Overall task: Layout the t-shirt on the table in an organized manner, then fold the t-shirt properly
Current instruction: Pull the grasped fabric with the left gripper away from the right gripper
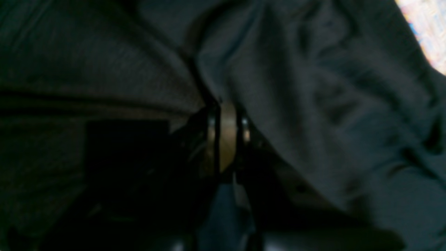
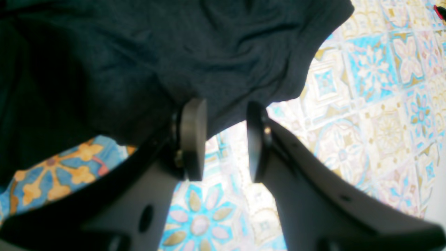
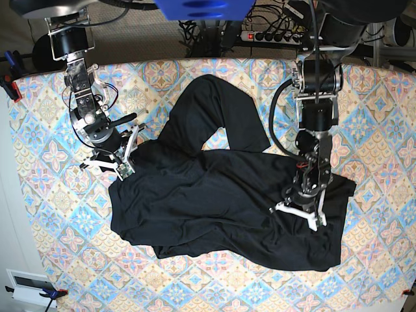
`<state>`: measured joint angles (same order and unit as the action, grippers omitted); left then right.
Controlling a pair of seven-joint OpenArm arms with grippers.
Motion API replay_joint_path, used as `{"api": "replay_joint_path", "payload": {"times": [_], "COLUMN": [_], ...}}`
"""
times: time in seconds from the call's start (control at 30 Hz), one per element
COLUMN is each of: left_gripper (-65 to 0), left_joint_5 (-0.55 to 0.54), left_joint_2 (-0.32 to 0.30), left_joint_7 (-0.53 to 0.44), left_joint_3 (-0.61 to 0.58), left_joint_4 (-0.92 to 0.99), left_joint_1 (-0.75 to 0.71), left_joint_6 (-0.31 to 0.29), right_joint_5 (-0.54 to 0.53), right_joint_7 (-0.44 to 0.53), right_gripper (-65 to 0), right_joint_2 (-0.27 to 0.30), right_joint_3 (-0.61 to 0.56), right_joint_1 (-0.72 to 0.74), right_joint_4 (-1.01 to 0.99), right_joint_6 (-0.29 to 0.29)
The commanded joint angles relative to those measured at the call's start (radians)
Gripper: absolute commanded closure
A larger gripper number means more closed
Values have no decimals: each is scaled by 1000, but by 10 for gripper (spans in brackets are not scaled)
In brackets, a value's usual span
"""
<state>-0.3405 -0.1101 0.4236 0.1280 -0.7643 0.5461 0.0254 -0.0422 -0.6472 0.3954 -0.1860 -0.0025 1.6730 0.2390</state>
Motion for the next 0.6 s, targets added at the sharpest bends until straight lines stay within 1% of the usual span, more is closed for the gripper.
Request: {"api": "replay_joint_path", "payload": {"times": [0.0, 0.03, 0.07, 0.2, 0.3, 0.33, 0.4, 0.47, 0.57], "left_gripper": [0, -16, -19, -2, -2, -2, -2, -2, -3], "left_joint_5": [-4, -4, -4, -4, -2, -4, -4, -4, -4], "left_joint_2": [-3, -3, -3, -3, -4, -17, -29, -41, -70], "left_joint_7": [-24, -24, -24, -24, -25, -29, -70, -150, -242], "left_joint_3": [-1, -1, -1, -3, -3, -3, -3, -3, -4], "left_joint_4": [-17, -17, -17, -16, -7, 19, 96, 213, 351], "left_joint_1": [67, 82, 99, 180, 243, 274, 331, 388, 441], "left_joint_6": [-11, -11, -11, -11, -11, -9, -9, -8, -8], "right_joint_5": [0, 0, 0, 0, 0, 0, 0, 0, 0], "right_joint_7": [22, 22, 22, 22, 22, 22, 22, 22, 22], "right_gripper": [-188, -188, -188, -188, -188, -188, -188, -188, -188], "right_joint_2": [12, 12, 12, 12, 12, 12, 12, 12, 12], "right_joint_3": [7, 7, 7, 7, 7, 9, 9, 9, 9], "right_joint_1": [17, 17, 17, 17, 17, 17, 17, 17, 14], "right_joint_4": [23, 32, 43, 57, 59, 59, 62, 82, 102], "right_joint_6": [-7, -7, -7, -7, -7, -7, -7, -7, -7]}}
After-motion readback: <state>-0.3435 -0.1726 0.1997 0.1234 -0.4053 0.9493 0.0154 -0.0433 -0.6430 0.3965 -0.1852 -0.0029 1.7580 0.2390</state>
